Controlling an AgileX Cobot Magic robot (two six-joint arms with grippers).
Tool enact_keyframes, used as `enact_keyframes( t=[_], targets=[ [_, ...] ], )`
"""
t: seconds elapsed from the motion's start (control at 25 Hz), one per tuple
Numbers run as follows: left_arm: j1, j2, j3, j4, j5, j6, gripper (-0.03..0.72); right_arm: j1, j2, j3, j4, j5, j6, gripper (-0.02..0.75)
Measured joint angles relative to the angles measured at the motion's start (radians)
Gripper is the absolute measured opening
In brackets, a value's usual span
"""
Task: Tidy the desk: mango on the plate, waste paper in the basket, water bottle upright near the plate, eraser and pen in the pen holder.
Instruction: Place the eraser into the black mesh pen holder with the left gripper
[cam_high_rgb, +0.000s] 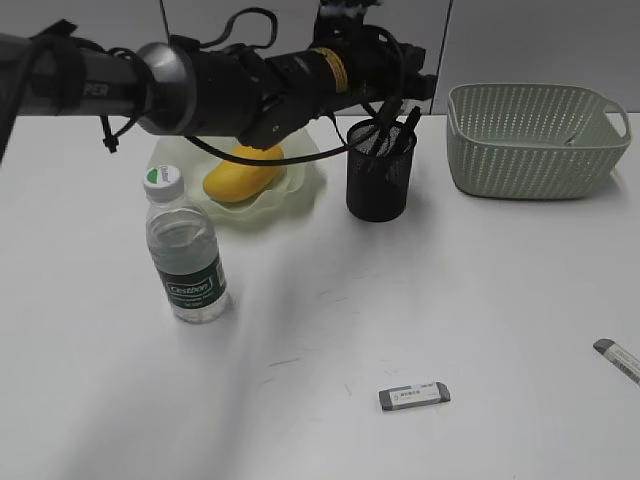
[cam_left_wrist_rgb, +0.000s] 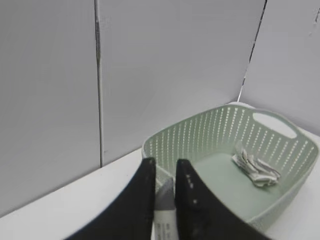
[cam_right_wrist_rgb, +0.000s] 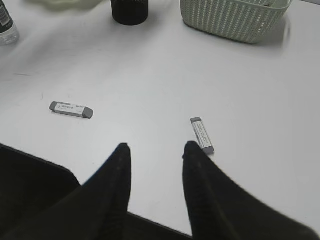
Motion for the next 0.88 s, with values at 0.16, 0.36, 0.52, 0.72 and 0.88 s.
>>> enact_keyframes(
  t=[0.16, 0.36, 0.52, 0.72, 0.88],
  targets=[
    [0.001, 0.025, -0.002, 0.000, 0.046, 0.000, 0.148, 0.000, 0.000, 0.000, 0.000, -0.001, 0.000, 0.289],
    [0.008, 0.024, -0.006, 0.000, 0.076, 0.000, 0.345, 0.000, 0.000, 0.000, 0.000, -0.001, 0.000, 0.288],
    [0.009, -0.034, -0.006, 0.000, 0.247, 0.000, 0.369, 0.000, 0.000, 0.000, 0.000, -0.001, 0.000, 0.288],
    [0.008, -0.216, -0.003, -0.012, 0.634, 0.000, 0.306, 0.000, 0.000, 0.000, 0.000, -0.001, 0.000, 0.288],
    [0.004, -0.407, 0.116, -0.011, 0.777, 0.037, 0.267, 0.000, 0.000, 0.000, 0.000, -0.001, 0.000, 0.288]
  ],
)
